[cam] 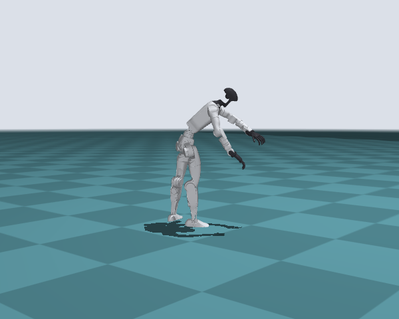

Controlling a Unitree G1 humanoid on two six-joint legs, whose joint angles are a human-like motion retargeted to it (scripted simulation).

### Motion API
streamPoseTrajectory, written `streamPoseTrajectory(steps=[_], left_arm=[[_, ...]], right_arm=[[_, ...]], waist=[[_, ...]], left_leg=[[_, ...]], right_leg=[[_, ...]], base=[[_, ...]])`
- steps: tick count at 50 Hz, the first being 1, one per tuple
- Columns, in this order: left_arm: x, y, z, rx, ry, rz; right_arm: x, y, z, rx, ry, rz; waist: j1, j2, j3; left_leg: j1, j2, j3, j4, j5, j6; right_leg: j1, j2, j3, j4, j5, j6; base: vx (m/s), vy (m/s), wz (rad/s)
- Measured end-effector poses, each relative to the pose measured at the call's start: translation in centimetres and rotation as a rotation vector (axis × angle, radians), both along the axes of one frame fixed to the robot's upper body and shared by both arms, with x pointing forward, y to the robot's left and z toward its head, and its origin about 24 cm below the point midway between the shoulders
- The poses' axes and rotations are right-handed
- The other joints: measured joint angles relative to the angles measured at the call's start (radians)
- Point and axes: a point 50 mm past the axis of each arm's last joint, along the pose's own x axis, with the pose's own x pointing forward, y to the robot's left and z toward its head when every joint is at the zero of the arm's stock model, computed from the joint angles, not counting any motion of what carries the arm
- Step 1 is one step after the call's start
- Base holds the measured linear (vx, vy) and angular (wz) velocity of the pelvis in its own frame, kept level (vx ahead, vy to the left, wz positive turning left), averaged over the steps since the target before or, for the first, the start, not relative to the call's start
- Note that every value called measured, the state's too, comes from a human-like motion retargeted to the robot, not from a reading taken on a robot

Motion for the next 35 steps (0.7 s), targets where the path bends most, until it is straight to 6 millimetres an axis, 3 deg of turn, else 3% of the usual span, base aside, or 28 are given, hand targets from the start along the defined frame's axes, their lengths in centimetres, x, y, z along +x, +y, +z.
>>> streamPoseTrajectory(steps=[3, 5, 7, 10, 12, 16, 18, 19, 21, 23, 27, 30, 31, 33, 35], left_arm=[[1.0, 6.2, 3.3, -0.305, -0.136, 0.271], [0.9, 8.9, 4.4, -0.473, -0.184, 0.397], [1.3, 8.8, 3.7, -0.506, -0.142, 0.415], [2.4, 4.6, 0.4, -0.424, -0.018, 0.251], [2.5, 0.0, -3.7, -0.383, 0.092, 0.049], [-1.1, -8.6, -12.3, -0.236, 0.313, -0.347], [-3.3, -10.2, -15.3, -0.158, 0.354, -0.478], [-3.8, -10.0, -16.3, -0.148, 0.354, -0.502], [-3.7, -8.1, -17.7, -0.188, 0.353, -0.469], [-2.4, -4.4, -18.6, -0.310, 0.392, -0.320], [0.5, 6.0, -20.1, -0.745, 0.489, 0.156], [0.5, 14.5, -21.5, -1.063, 0.327, 0.571], [0.2, 16.2, -21.7, -1.138, 0.273, 0.674], [-0.1, 17.1, -22.1, -1.240, 0.241, 0.765], [0.6, 14.7, -22.5, -1.202, 0.322, 0.667]], right_arm=[[0.4, 0.6, 0.2, -0.068, 0.003, 0.001], [0.6, 1.0, 0.2, -0.079, 0.009, -0.005], [0.7, 1.0, 0.1, -0.080, 0.017, -0.019], [0.8, 0.4, 0.2, -0.047, 0.013, -0.056], [0.7, -0.3, 0.0, -0.012, 0.013, -0.089], [0.4, -1.4, -0.3, 0.048, -0.003, -0.132], [0.2, -1.5, -0.6, 0.033, -0.007, -0.129], [0.2, -1.5, -0.8, 0.023, -0.008, -0.123], [0.1, -1.3, -1.0, 0.004, -0.009, -0.113], [0.0, -1.2, -1.3, -0.008, -0.003, -0.112], [-0.1, -1.3, -2.0, -0.004, 0.013, -0.138], [-0.3, -2.0, -2.7, -0.091, -0.001, -0.173], [-0.3, -2.2, -3.0, -0.084, 0.007, -0.184], [-0.5, -2.6, -3.5, -0.093, 0.030, -0.198], [-0.6, -2.9, -3.7, -0.106, 0.042, -0.202]], waist=[[-0.009, -0.012, 0.000], [-0.024, -0.019, 0.000], [-0.040, -0.012, 0.000], [-0.059, 0.011, 0.000], [-0.062, 0.030, 0.000], [-0.061, 0.055, 0.000], [-0.058, 0.054, 0.000], [-0.056, 0.050, 0.000], [-0.044, 0.043, 0.000], [-0.029, 0.038, 0.000], [0.002, 0.041, 0.000], [0.011, 0.054, 0.000], [0.015, 0.055, 0.000], [0.018, 0.059, 0.000], [0.012, 0.064, 0.000]], left_leg=[[0.009, 0.001, 0.023, 0.006, -0.004, 0.000], [0.008, -0.002, 0.027, 0.011, -0.007, 0.000], [0.005, -0.008, 0.023, 0.012, -0.007, 0.000], [0.001, -0.018, 0.008, 0.012, 0.000, 0.000], [0.006, -0.018, -0.001, 0.019, 0.005, 0.000], [0.013, -0.001, -0.022, 0.075, 0.004, 0.003], [0.000, 0.003, -0.043, 0.123, -0.002, 0.021], [-0.011, 0.005, -0.056, 0.150, -0.007, 0.030], [-0.035, 0.011, -0.084, 0.198, -0.014, 0.040], [-0.058, 0.019, -0.113, 0.229, -0.019, 0.037], [-0.079, 0.040, -0.142, 0.184, -0.003, 0.007], [-0.082, 0.046, -0.132, 0.068, 0.039, 0.000], [-0.090, 0.051, -0.126, 0.033, 0.052, 0.000], [-0.123, 0.068, -0.119, 0.002, 0.055, 0.000], [-0.170, 0.088, -0.117, 0.000, 0.042, 0.000]], right_leg=[[0.002, 0.006, 0.026, -0.007, 0.005, 0.000], [-0.001, 0.001, 0.038, -0.006, 0.003, 0.000], [-0.004, -0.009, 0.044, -0.002, -0.002, 0.000], [-0.007, -0.026, 0.046, 0.006, -0.014, 0.000], [0.000, -0.034, 0.047, 0.012, -0.027, 0.000], [0.022, -0.050, 0.058, 0.027, -0.059, 0.000], [0.028, -0.065, 0.066, 0.035, -0.068, 0.000], [0.029, -0.074, 0.071, 0.038, -0.070, 0.000], [0.031, -0.086, 0.083, 0.044, -0.074, 0.000], [0.032, -0.093, 0.097, 0.048, -0.077, 0.000], [0.036, -0.082, 0.116, 0.048, -0.079, 0.000], [0.037, -0.069, 0.113, 0.043, -0.072, 0.000], [0.035, -0.064, 0.108, 0.042, -0.069, 0.000], [0.029, -0.058, 0.096, 0.040, -0.063, 0.000], [0.019, -0.056, 0.079, 0.039, -0.057, 0.000]], base=[[0.05, 0.01, -0.46], [0.06, 0.07, -0.17], [0.06, 0.10, 0.02], [0.09, 0.08, 0.14], [0.14, 0.02, 0.12], [0.19, -0.06, 0.03], [0.11, -0.03, 0.01], [0.06, 0.02, 0.00], [0.00, 0.00, 0.00], [0.03, 0.06, -0.26], [0.00, 0.07, -0.32], [-0.07, 0.13, -0.14], [-0.11, 0.16, 0.01], [-0.13, 0.17, 0.16], [-0.13, 0.18, 0.31]])
